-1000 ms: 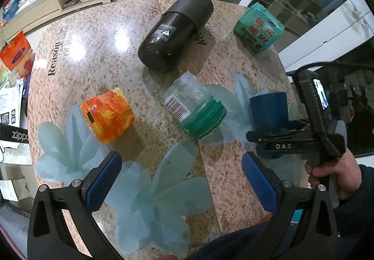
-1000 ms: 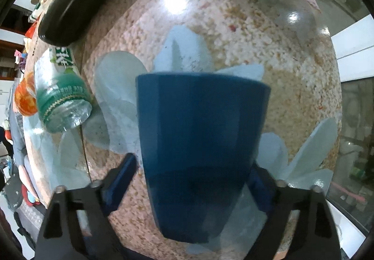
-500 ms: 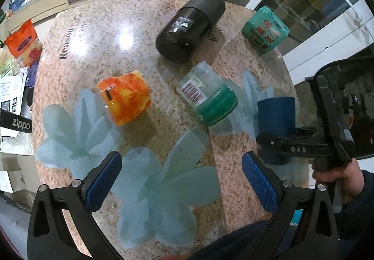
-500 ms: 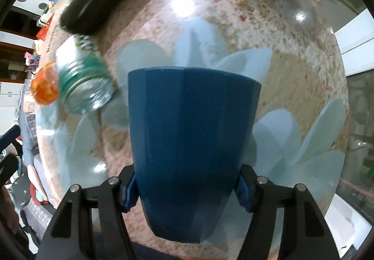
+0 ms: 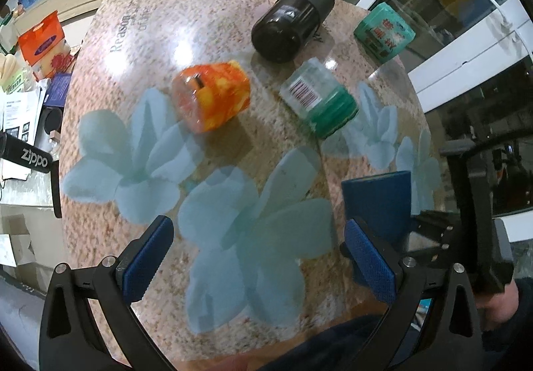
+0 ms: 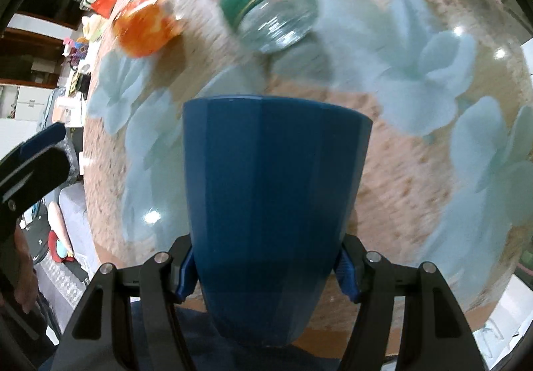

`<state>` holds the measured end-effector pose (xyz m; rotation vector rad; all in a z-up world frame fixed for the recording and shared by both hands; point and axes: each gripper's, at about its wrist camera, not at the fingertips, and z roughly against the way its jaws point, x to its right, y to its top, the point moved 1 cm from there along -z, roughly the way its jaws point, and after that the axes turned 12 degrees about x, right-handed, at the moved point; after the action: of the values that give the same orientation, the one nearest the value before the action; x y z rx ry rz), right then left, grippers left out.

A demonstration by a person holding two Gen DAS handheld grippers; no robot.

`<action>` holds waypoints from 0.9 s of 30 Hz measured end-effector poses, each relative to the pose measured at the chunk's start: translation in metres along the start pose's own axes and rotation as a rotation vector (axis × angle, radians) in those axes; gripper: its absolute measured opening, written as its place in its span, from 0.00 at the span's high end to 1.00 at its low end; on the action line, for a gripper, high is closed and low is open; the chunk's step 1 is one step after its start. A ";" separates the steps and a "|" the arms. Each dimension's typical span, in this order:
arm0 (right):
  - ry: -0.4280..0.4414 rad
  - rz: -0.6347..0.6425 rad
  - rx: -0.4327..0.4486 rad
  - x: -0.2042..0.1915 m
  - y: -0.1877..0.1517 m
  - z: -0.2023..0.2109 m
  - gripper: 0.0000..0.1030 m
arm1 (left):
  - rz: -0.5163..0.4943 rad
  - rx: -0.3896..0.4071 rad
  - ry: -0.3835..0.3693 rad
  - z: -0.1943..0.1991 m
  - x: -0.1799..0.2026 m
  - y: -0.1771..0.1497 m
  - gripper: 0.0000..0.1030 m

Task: Flip cup upright
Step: 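Lift the blue cup with the right gripper and rotate it upright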

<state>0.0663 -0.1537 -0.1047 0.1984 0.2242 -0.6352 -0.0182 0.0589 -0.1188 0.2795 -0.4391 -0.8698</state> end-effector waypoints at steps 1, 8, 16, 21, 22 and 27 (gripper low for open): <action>-0.002 0.002 -0.005 -0.016 0.011 -0.010 0.38 | 0.001 -0.004 0.001 0.000 -0.003 -0.003 0.00; -0.051 0.075 -0.038 -0.029 0.002 -0.026 0.38 | 0.004 -0.022 0.006 0.001 -0.014 -0.017 0.00; -0.084 0.083 -0.030 -0.036 0.003 -0.033 0.37 | 0.030 -0.041 -0.001 0.005 -0.026 -0.023 0.00; -0.105 0.091 -0.029 -0.047 0.005 -0.045 0.31 | 0.074 -0.056 -0.019 0.005 -0.034 -0.027 0.00; -0.103 0.083 -0.029 -0.049 0.003 -0.047 0.30 | 0.077 -0.055 -0.020 0.005 -0.034 -0.027 0.00; -0.107 0.065 -0.023 -0.028 0.004 -0.031 0.18 | 0.086 -0.051 -0.022 0.009 -0.036 -0.030 0.00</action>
<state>0.0422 -0.1269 -0.1265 0.1487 0.1218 -0.5765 -0.0623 0.0682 -0.1325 0.2034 -0.4453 -0.7994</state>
